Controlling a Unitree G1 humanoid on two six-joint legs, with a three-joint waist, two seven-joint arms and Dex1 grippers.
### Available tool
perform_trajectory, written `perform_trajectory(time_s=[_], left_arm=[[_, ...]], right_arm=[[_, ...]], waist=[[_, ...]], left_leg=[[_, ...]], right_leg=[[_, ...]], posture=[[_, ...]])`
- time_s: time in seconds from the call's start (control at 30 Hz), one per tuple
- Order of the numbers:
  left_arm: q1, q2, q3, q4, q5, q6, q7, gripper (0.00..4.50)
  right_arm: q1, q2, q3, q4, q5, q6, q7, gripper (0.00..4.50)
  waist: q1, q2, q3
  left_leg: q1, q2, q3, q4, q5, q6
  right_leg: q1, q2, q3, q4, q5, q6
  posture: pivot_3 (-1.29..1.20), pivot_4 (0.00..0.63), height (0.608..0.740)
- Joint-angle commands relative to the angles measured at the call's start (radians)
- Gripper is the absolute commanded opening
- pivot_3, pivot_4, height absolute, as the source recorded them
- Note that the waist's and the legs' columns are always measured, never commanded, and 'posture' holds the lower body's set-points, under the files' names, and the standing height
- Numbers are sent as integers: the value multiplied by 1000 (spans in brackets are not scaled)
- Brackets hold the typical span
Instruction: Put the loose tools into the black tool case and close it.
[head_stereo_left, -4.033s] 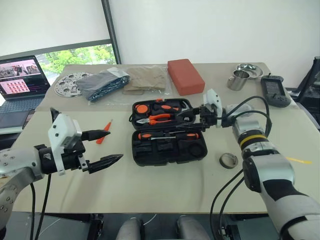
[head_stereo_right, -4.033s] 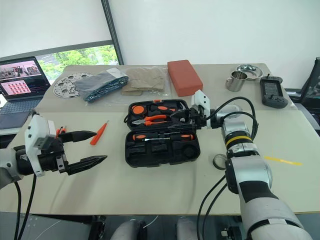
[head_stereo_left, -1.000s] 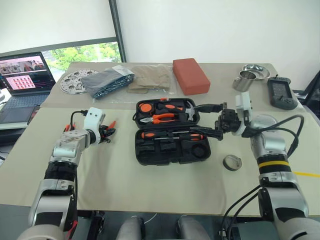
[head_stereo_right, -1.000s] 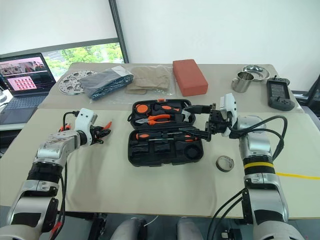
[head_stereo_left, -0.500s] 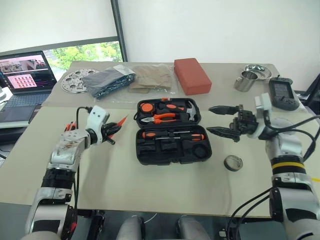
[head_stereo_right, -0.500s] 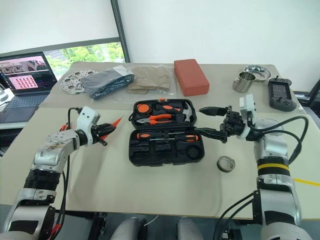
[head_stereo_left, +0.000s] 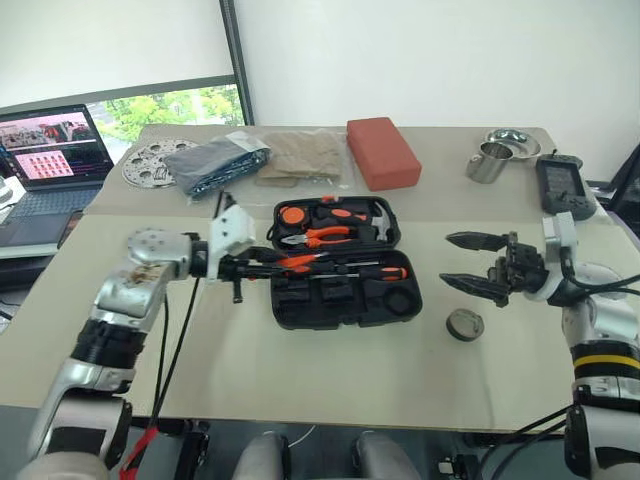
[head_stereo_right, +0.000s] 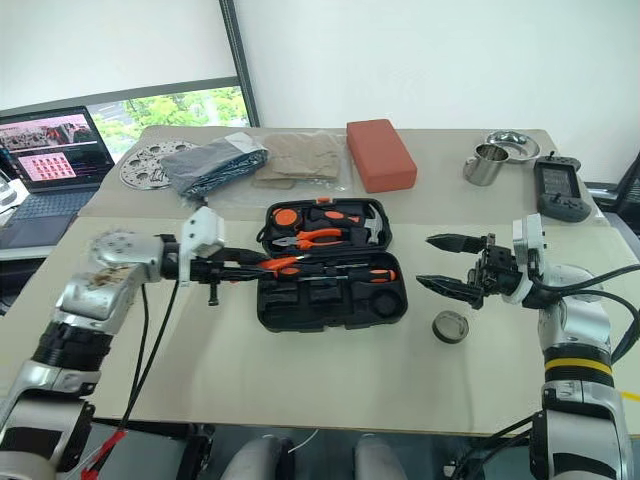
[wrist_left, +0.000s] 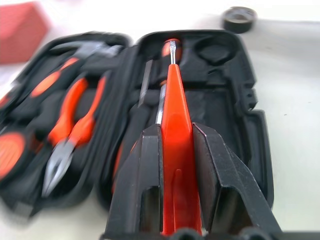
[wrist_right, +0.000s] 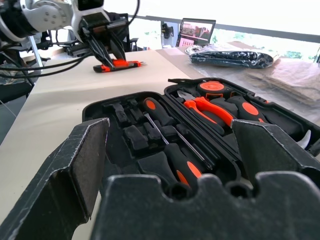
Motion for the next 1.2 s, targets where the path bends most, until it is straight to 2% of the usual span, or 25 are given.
perform_trajectory(time_s=[0.03, 0.27, 0.47, 0.73, 1.2], left_arm=[[-74, -45, -90, 128, 106, -71, -13, 416], [-109, -101, -130, 213, 161, -73, -13, 416], [-115, -122, -137, 212, 194, -17, 5, 416], [-124, -138, -143, 216, 240, 38, 47, 416], [-89, -153, -170, 140, 243, 105, 24, 416]], right_arm=[[58, -10, -57, -95, 39, 4, -27, 4500], [147, -23, -85, -150, 27, -27, -84, 4500], [192, -18, -93, -191, 34, -31, -108, 4500], [165, -32, -89, -194, 30, -15, -118, 4500], [138, -37, -76, -166, 22, -18, -103, 4500]], waist=[[3, 0, 0], [-6, 0, 0], [-5, 0, 0], [-4, 0, 0], [-3, 0, 0]], left_leg=[[0, 0, 0, 0, 0, 0], [-1, 1, 0, 0, 0, 0], [-1, 0, -1, 0, 0, 1], [0, 0, -1, 0, 0, 1], [0, 0, -2, 0, 0, 1]], right_leg=[[0, 0, 0, -1, 0, 0], [0, 1, 1, -3, 0, 0], [2, 1, 1, -4, 0, 0], [3, 1, 1, -5, 0, 0], [5, 1, 1, -6, 0, 0]], posture=[[0, 150, 740], [0, 150, 740], [0, 150, 740], [0, 150, 740], [0, 150, 740]])
